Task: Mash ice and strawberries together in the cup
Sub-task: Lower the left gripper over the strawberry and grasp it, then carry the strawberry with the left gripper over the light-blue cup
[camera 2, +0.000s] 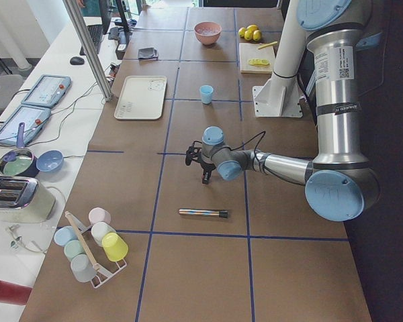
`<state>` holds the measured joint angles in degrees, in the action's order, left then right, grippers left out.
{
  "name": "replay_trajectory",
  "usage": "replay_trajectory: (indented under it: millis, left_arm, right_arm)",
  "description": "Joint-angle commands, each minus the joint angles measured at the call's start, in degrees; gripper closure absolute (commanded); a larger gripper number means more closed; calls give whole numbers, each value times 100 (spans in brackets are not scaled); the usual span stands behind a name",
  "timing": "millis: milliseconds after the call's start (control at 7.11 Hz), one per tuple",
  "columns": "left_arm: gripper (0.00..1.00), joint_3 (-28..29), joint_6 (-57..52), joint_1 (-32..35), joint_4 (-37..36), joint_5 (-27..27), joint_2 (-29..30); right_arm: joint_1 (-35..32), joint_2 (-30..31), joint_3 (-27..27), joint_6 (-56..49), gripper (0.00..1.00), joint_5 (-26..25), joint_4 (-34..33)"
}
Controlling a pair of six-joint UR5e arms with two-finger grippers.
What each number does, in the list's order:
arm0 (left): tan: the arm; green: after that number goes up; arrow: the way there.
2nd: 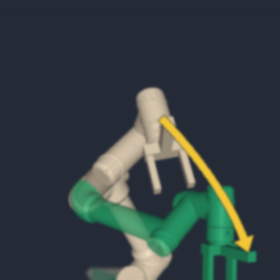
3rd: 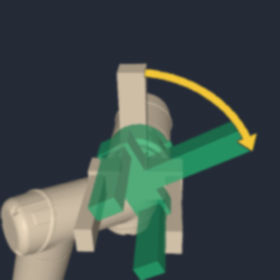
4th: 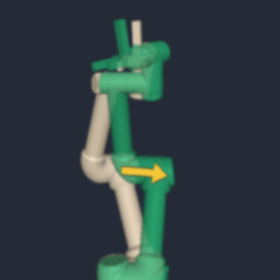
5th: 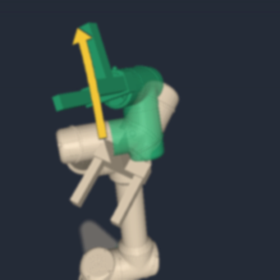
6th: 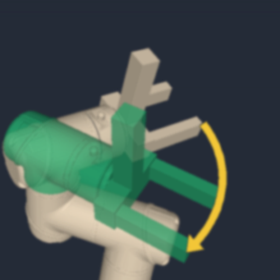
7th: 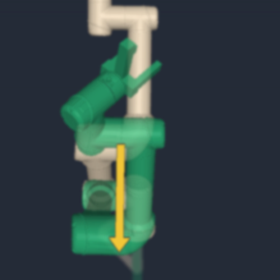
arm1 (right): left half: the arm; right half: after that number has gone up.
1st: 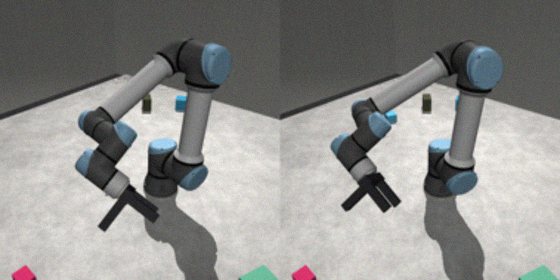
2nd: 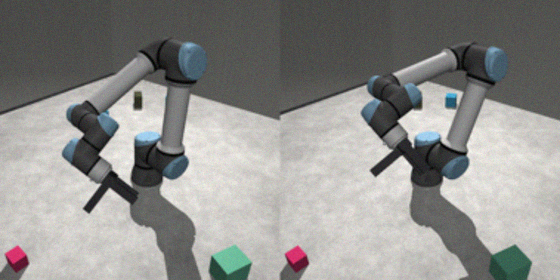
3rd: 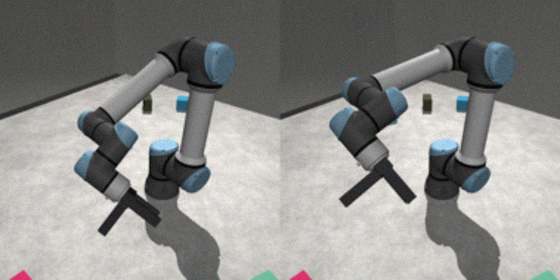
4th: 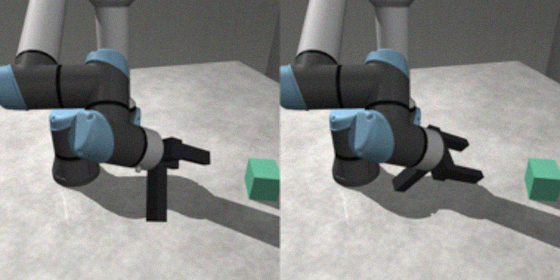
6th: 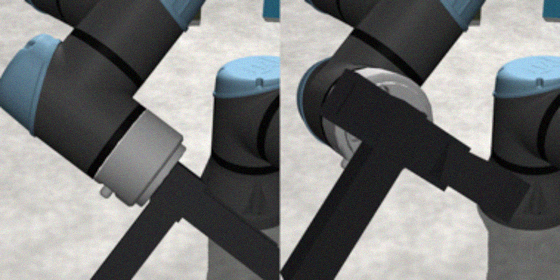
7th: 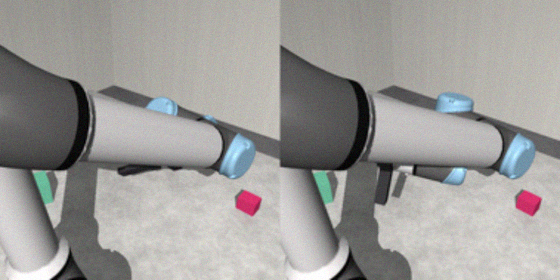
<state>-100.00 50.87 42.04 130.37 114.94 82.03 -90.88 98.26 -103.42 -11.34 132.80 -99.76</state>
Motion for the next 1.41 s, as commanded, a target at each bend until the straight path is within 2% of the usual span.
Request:
replay_trajectory:
  millis: [0,141,281,422,563,704,985,1126,1266]
  left_arm:
    - [100,-159,2,14,-3,-7,23]
    - [100,-377,11,58,-81,2,58]
    - [100,-797,20,76,-760,2,311]
    - [100,-1367,11,76,-1855,-6,740]
    - [100,-1782,11,41,-2614,-128,1258]
    - [99,-1916,20,-133,-3457,-443,2046]
    - [99,-1787,771,-1044,-5426,-787,3899]
    - [99,-1586,1419,-1319,-5460,-1093,4378]
    - [99,-922,1983,-1513,-5461,-1149,5131]
  right_arm:
    - [0,0,-12,0,0,0,0]
    - [0,0,-12,0,0,0,0]
    - [0,0,-12,0,0,0,0]
    - [0,0,-21,0,0,0,0]
    - [-18,0,-21,0,0,0,0]
    - [-18,0,-21,0,0,9,0]
    - [-18,18,-29,0,0,9,0]
    - [-18,18,-29,0,0,9,0]
    - [-18,18,-38,0,0,9,0]
